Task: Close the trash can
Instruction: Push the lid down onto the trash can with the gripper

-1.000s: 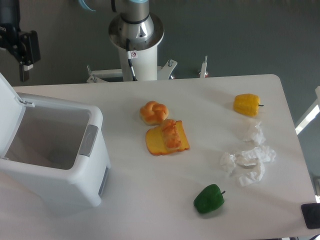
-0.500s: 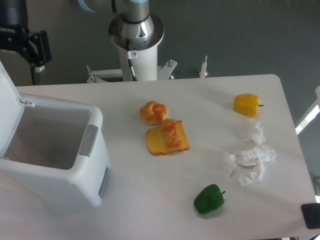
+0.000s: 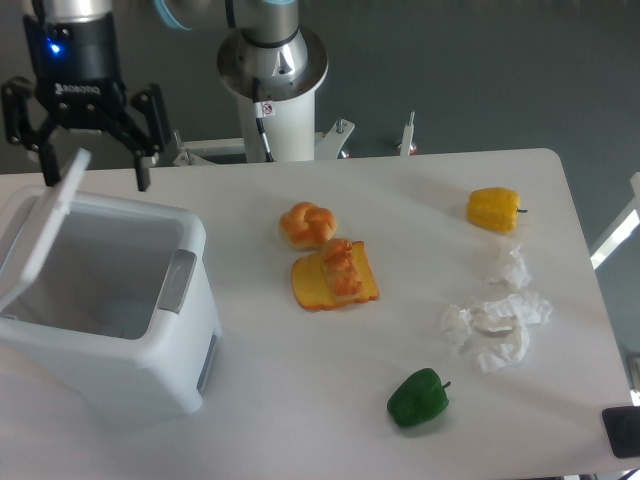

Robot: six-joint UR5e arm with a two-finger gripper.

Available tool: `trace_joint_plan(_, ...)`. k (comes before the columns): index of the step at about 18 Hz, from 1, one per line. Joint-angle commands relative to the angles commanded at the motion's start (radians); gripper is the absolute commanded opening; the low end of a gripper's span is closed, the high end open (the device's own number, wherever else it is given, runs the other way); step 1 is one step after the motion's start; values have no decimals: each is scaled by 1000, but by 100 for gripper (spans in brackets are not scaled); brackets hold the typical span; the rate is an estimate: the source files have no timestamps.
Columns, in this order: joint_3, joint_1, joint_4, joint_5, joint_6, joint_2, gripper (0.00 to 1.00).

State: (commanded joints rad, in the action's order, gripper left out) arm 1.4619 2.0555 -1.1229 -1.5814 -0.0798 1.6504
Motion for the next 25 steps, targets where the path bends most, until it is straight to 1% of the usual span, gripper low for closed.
trace_joint_plan(3,3,18,0,-3,-3,23,100)
trace_joint_plan(7,14,20,2,-6,-11,37,100)
trace_joint_plan(12,15,28,3,-8,-14,77,100)
trace_joint_plan(16,18,29,3,-8,-14,85,100)
trace_joint_plan(20,18,48,3,-5,-14,81,100)
trace_joint_plan(25,3,64,9,-3,-9,83,100)
